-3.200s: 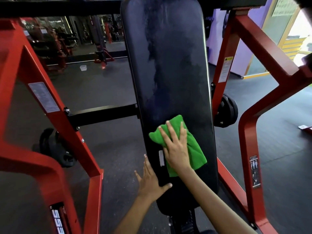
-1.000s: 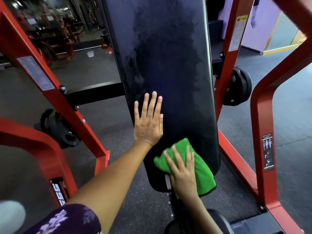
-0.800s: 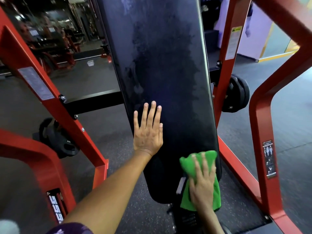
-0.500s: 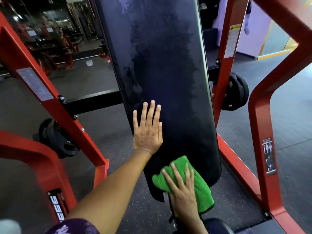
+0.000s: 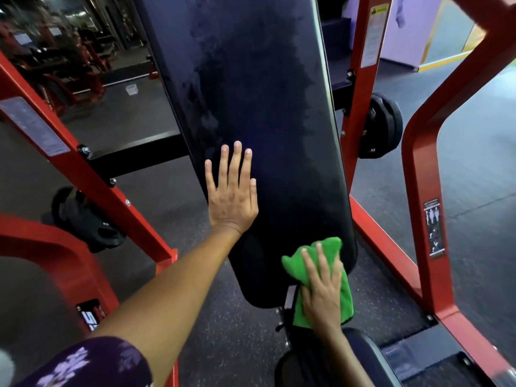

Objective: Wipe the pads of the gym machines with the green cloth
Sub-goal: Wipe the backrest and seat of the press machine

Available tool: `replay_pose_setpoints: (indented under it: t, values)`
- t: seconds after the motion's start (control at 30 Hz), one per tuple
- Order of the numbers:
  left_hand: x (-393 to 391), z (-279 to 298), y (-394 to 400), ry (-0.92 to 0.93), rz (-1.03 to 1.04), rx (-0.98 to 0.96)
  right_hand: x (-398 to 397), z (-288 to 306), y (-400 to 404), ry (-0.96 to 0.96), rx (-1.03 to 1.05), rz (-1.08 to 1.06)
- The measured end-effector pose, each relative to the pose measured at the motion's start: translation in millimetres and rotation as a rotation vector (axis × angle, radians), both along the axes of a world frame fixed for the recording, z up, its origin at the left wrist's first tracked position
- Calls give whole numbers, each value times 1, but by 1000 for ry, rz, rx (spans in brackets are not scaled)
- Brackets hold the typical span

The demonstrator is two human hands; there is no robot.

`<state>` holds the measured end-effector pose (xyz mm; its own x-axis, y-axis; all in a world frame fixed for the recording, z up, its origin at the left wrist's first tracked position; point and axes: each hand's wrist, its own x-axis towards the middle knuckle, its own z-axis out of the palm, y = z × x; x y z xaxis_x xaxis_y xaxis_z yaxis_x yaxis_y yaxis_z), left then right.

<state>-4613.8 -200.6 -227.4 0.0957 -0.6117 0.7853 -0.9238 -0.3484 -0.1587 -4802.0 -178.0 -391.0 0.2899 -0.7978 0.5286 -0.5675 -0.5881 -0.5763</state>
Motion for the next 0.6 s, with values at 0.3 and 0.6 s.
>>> replay_pose_setpoints:
  t: [0.3,0.6]
  values:
    - [0,1,-2,-13,4,-4,35,45,-16,-151,53,-94]
    - [-1,-1,-2,-14,-2,-22,-4,47,-55,-489,368,-327]
